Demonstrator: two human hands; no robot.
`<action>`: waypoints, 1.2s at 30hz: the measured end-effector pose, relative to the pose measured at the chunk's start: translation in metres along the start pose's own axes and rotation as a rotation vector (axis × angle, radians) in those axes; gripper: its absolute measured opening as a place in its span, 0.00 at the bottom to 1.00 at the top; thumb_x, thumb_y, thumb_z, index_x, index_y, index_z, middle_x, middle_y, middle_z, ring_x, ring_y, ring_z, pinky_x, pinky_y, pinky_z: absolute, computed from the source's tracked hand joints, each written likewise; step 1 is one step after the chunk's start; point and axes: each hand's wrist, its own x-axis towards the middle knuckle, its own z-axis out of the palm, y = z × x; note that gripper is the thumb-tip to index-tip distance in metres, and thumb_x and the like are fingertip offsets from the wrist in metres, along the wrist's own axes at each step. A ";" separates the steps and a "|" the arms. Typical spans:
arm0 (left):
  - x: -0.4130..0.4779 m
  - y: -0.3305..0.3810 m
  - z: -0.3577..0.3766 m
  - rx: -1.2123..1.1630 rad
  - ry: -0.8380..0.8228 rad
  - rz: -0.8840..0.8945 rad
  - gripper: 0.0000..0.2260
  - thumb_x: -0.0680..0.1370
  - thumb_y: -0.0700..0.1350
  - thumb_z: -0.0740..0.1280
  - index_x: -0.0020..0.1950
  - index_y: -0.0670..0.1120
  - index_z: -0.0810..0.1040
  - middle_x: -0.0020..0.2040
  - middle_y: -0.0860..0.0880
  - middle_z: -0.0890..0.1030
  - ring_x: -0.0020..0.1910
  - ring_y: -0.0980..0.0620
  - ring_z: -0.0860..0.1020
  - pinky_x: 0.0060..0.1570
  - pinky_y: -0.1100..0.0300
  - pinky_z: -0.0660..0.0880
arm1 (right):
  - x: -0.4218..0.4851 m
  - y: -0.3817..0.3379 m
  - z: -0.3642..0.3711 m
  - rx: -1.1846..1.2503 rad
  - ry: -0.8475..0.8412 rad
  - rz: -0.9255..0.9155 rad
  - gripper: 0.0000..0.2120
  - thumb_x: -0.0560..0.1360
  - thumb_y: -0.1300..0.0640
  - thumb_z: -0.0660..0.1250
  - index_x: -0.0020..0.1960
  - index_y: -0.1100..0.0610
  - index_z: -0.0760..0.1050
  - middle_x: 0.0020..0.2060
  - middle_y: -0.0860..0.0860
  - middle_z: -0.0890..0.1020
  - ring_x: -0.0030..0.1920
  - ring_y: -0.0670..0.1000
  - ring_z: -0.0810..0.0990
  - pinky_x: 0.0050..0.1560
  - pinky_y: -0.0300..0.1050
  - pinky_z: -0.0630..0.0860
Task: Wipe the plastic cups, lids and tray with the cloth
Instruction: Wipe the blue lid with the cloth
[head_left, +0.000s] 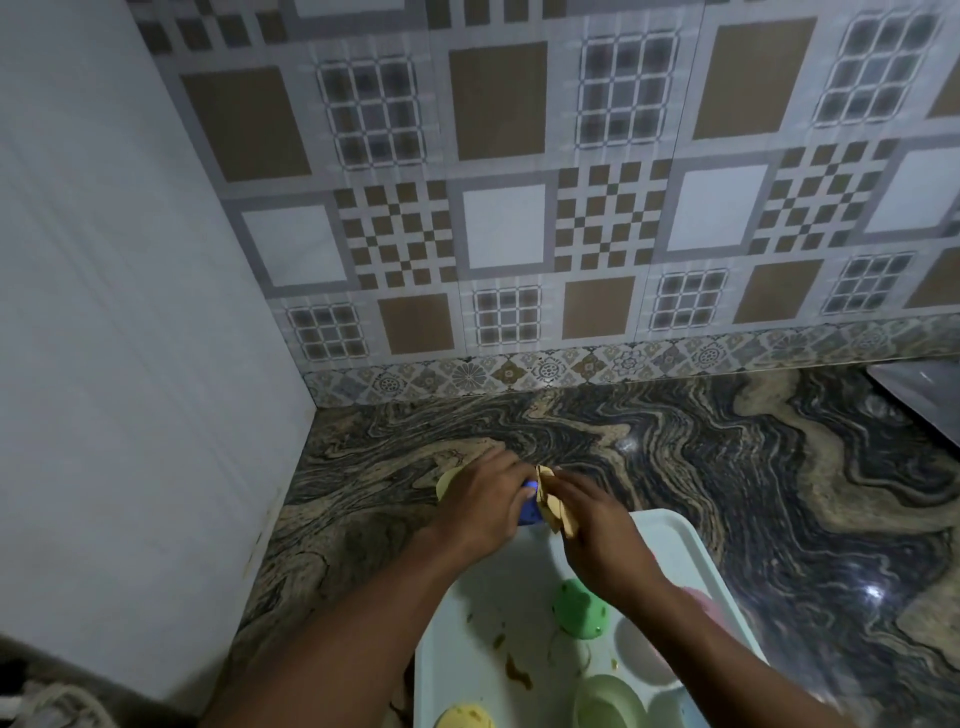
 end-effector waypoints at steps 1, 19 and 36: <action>0.000 -0.002 -0.001 0.004 0.034 -0.004 0.11 0.79 0.48 0.60 0.51 0.45 0.79 0.48 0.47 0.78 0.50 0.46 0.75 0.51 0.50 0.75 | -0.001 -0.001 0.001 -0.062 0.009 -0.055 0.28 0.69 0.56 0.55 0.66 0.59 0.79 0.64 0.58 0.80 0.61 0.60 0.80 0.62 0.50 0.77; 0.008 0.025 -0.007 0.004 0.381 -0.084 0.04 0.74 0.46 0.70 0.43 0.46 0.79 0.40 0.50 0.79 0.41 0.48 0.75 0.40 0.54 0.74 | 0.037 -0.026 -0.011 1.204 0.184 0.675 0.17 0.83 0.54 0.57 0.59 0.61 0.82 0.53 0.63 0.85 0.55 0.64 0.83 0.62 0.64 0.77; 0.054 0.017 -0.056 -0.620 -0.244 -0.566 0.16 0.83 0.52 0.64 0.38 0.49 0.82 0.28 0.52 0.77 0.27 0.55 0.74 0.34 0.62 0.71 | 0.045 -0.029 -0.059 0.733 -0.188 0.395 0.06 0.79 0.63 0.68 0.50 0.64 0.72 0.37 0.59 0.81 0.33 0.51 0.81 0.32 0.49 0.80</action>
